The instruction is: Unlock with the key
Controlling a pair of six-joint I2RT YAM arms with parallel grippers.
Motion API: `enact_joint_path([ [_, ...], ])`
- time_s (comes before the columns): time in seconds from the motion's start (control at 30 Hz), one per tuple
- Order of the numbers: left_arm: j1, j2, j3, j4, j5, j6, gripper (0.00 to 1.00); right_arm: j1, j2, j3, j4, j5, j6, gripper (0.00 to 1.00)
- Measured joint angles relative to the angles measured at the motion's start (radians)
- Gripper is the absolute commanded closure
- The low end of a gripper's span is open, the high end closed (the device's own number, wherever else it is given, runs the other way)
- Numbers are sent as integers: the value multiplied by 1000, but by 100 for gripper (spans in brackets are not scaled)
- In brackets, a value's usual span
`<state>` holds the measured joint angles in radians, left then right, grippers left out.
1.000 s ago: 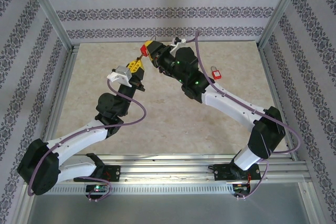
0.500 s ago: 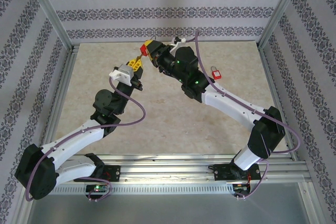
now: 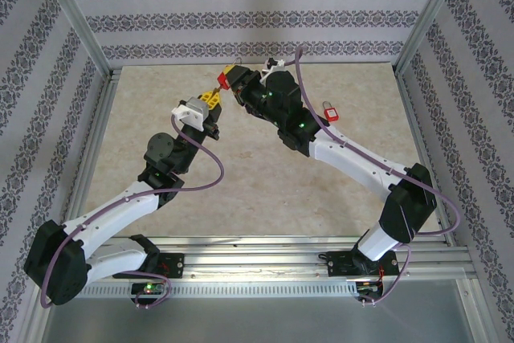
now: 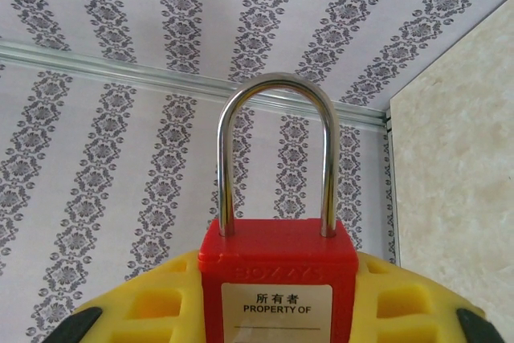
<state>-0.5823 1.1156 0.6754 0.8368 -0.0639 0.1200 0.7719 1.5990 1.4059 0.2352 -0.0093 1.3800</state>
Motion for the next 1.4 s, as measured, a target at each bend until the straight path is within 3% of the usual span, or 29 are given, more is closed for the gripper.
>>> enact_joint_path([
  [0.33,0,82,-34,163,0,-83,100,0,0,-9,1,34,-3,100],
  [0.73,0,119,-34,212,-1,-98,100,-3,-1,-15,7,55,4,100],
  [1.4,-6,14,-109,-5,99,-183,100,-43,-108,-233,-76,-69,29,100],
])
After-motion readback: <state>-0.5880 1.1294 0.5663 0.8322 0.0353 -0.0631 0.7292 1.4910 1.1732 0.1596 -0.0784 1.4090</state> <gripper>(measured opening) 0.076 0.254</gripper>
